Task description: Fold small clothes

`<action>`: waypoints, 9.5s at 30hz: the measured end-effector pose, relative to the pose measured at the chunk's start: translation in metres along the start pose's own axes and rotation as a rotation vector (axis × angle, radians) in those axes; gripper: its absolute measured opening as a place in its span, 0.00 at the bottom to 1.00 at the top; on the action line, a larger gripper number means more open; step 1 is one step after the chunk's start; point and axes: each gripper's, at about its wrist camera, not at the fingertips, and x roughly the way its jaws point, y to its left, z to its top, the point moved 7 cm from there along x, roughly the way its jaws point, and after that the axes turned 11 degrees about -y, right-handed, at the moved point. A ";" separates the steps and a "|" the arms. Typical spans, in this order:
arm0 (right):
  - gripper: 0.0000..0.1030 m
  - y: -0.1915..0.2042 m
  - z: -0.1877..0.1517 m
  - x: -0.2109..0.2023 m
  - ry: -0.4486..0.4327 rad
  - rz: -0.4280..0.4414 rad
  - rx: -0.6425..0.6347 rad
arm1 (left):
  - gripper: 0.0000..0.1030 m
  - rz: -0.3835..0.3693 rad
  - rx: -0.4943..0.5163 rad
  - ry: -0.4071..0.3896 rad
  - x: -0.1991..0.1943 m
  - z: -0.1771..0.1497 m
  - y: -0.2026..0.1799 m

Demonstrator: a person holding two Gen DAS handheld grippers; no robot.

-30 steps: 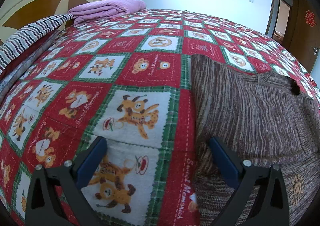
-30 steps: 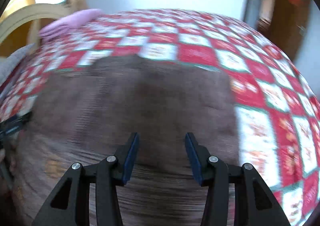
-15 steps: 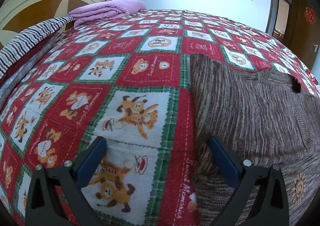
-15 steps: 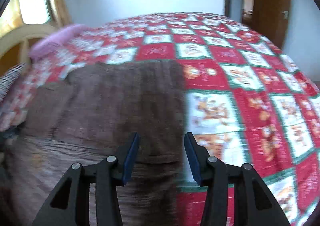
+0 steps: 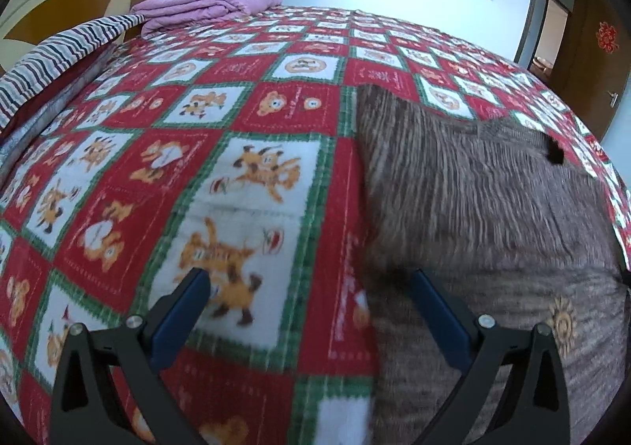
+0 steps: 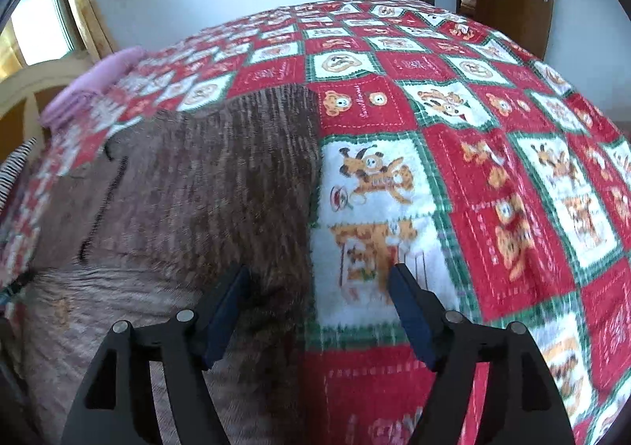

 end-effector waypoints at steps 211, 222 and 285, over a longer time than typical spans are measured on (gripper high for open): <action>0.07 0.033 0.077 -0.021 0.010 0.395 0.280 | 0.04 -0.400 0.025 -0.027 0.004 0.086 -0.051; 0.36 0.019 0.065 0.045 0.092 0.203 0.243 | 0.66 -0.203 0.165 -0.046 0.013 0.061 -0.037; 0.69 0.087 0.050 0.008 -0.154 0.023 -0.407 | 1.00 0.189 0.305 -0.141 0.013 0.064 0.021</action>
